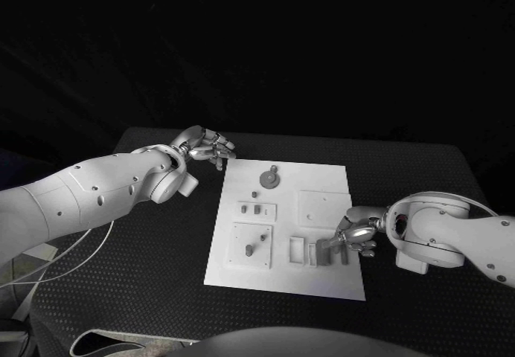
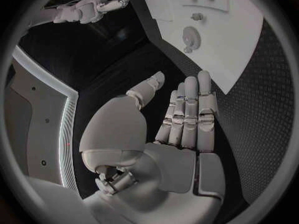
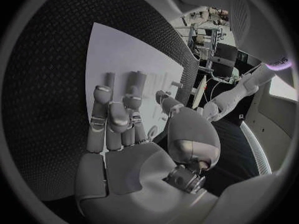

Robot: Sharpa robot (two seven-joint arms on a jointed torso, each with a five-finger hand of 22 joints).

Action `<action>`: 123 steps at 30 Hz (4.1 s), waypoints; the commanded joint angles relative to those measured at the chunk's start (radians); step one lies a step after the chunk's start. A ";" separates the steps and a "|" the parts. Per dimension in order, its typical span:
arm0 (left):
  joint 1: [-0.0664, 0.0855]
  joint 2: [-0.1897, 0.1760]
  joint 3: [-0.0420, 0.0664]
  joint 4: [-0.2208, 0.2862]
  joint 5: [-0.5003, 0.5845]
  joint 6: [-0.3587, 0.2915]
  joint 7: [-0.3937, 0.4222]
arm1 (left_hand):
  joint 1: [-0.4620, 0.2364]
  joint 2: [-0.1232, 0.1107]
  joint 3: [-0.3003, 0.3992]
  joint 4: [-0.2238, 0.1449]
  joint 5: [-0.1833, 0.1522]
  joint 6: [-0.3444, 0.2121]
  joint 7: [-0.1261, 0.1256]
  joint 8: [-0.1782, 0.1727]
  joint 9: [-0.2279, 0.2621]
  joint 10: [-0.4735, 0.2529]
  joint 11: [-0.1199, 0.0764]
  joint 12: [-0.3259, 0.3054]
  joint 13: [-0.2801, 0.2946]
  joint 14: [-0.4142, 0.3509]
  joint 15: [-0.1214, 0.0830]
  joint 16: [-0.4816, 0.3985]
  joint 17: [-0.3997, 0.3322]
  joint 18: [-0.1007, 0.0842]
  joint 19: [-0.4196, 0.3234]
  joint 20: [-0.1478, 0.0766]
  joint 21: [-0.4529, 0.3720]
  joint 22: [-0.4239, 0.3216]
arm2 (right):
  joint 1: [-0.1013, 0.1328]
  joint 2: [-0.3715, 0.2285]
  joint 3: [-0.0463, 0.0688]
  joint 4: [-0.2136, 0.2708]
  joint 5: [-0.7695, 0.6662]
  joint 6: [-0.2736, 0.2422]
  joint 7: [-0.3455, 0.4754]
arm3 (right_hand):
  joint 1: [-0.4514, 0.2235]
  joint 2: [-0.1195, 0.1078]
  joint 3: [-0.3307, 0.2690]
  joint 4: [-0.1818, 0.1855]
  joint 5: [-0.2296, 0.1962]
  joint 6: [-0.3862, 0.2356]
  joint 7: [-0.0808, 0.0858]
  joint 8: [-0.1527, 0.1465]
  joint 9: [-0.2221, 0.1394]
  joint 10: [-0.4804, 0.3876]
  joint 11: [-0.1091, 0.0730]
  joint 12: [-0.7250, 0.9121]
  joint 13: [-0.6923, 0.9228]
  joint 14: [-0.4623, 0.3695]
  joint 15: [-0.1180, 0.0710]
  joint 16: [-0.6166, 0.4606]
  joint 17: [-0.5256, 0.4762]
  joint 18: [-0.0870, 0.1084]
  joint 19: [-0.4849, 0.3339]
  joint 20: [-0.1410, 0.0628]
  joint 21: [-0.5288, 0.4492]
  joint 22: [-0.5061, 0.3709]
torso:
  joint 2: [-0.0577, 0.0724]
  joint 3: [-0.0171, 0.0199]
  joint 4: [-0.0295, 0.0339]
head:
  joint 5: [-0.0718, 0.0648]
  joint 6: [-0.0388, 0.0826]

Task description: Assemble the parts on the task board

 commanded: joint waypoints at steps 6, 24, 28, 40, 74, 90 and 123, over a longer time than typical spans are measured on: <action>0.001 0.000 0.000 0.006 0.001 0.009 0.006 | -0.004 0.001 -0.003 0.002 -0.001 -0.002 0.006 0.006 -0.001 -0.006 0.000 0.003 -0.001 0.005 -0.001 -0.006 0.002 0.052 0.007 -0.002 -0.006 0.002 | 0.000 0.018 -0.016 -0.015 -0.041 0.024 -0.030 | -0.010 -0.006 0.005 0.007 -0.001 0.016 0.018 -0.009 -0.003 0.005 0.003 -0.001 -0.003 -0.007 0.001 0.003 0.000 0.016 -0.004 -0.001 0.006 0.021 | 0.000 -0.0003 0.0000 | -0.001 -0.001; 0.001 -0.002 0.000 0.008 0.001 0.009 0.006 | -0.007 0.001 -0.004 0.003 -0.001 -0.002 0.007 0.006 -0.002 -0.006 0.000 0.003 -0.002 0.005 -0.001 -0.007 0.003 0.052 0.007 -0.001 -0.006 0.002 | -0.007 0.086 -0.038 -0.077 -0.066 -0.015 -0.043 | -0.034 -0.074 0.054 0.047 0.000 -0.012 0.031 -0.040 -0.015 -0.003 0.014 -0.006 -0.010 -0.008 0.013 -0.008 -0.007 0.016 -0.009 0.001 0.005 0.017 | 0.000 0.0000 0.0012 | 0.000 -0.004; 0.001 -0.004 0.000 0.009 0.001 0.010 0.005 | -0.008 0.001 -0.004 0.004 -0.001 -0.002 0.007 0.006 -0.002 -0.006 0.000 0.003 -0.002 0.005 -0.001 -0.007 0.003 0.052 0.007 -0.001 -0.006 0.002 | -0.012 0.104 -0.048 -0.094 -0.066 -0.006 -0.047 | -0.046 -0.104 0.077 0.081 -0.001 -0.020 0.034 -0.048 -0.018 -0.007 0.018 -0.007 -0.012 -0.009 0.015 -0.012 -0.009 0.016 -0.010 0.002 0.004 0.017 | 0.000 -0.0003 0.0011 | 0.001 -0.006; 0.001 -0.004 0.000 0.010 0.001 0.011 0.005 | -0.010 0.000 -0.005 0.006 -0.001 -0.003 0.007 0.005 -0.002 -0.006 0.000 0.003 -0.002 0.005 0.000 -0.008 0.004 0.052 0.007 -0.001 -0.007 0.002 | -0.022 0.129 -0.055 -0.106 -0.074 -0.015 -0.049 | -0.028 -0.097 0.087 0.084 0.000 -0.027 0.038 -0.053 -0.017 -0.011 0.022 -0.005 -0.012 -0.011 0.019 -0.014 -0.009 0.016 -0.013 0.003 0.006 0.019 | 0.000 0.0000 0.0004 | 0.000 -0.009; 0.001 -0.008 0.000 0.011 0.001 0.014 -0.001 | -0.012 0.001 -0.005 0.008 -0.001 -0.003 0.007 0.006 -0.002 -0.006 0.000 0.002 -0.003 0.005 0.000 -0.010 0.006 0.052 0.007 -0.001 -0.008 0.003 | 0.006 0.083 -0.055 -0.070 0.126 -0.100 -0.030 | 0.141 0.164 0.027 -0.255 -0.001 0.046 0.021 -0.031 -0.002 0.015 0.007 0.016 -0.019 -0.001 0.008 0.005 -0.002 0.016 -0.016 0.020 0.033 0.021 | 0.000 0.0003 0.0004 | 0.001 -0.007; 0.001 -0.006 0.000 0.009 0.001 0.018 -0.003 | -0.014 0.000 -0.006 0.009 -0.001 -0.003 0.008 0.006 -0.002 -0.007 0.001 0.002 -0.004 0.004 0.000 -0.011 0.007 0.052 0.006 -0.001 -0.009 0.003 | 0.036 0.096 -0.048 -0.056 0.261 -0.139 -0.026 | 0.119 0.175 0.016 -0.253 -0.001 0.064 0.016 -0.028 -0.003 0.023 0.002 0.015 -0.024 -0.002 0.004 0.012 0.001 0.016 -0.015 0.021 0.039 0.020 | 0.000 0.0006 0.0003 | 0.000 -0.002; 0.001 -0.008 0.000 0.010 0.001 0.023 -0.005 | -0.015 0.001 -0.006 0.012 -0.002 -0.002 0.008 0.007 -0.003 -0.008 0.001 0.002 -0.005 0.004 0.000 -0.013 0.009 0.052 0.006 -0.001 -0.010 0.003 | 0.028 0.198 -0.069 -0.118 0.202 -0.074 -0.041 | -0.006 0.120 0.007 -0.212 -0.001 0.067 0.016 -0.044 -0.014 0.017 0.002 0.007 -0.032 -0.006 0.003 0.006 -0.005 0.016 -0.019 0.021 0.030 0.015 | 0.000 0.0007 0.0004 | -0.004 -0.005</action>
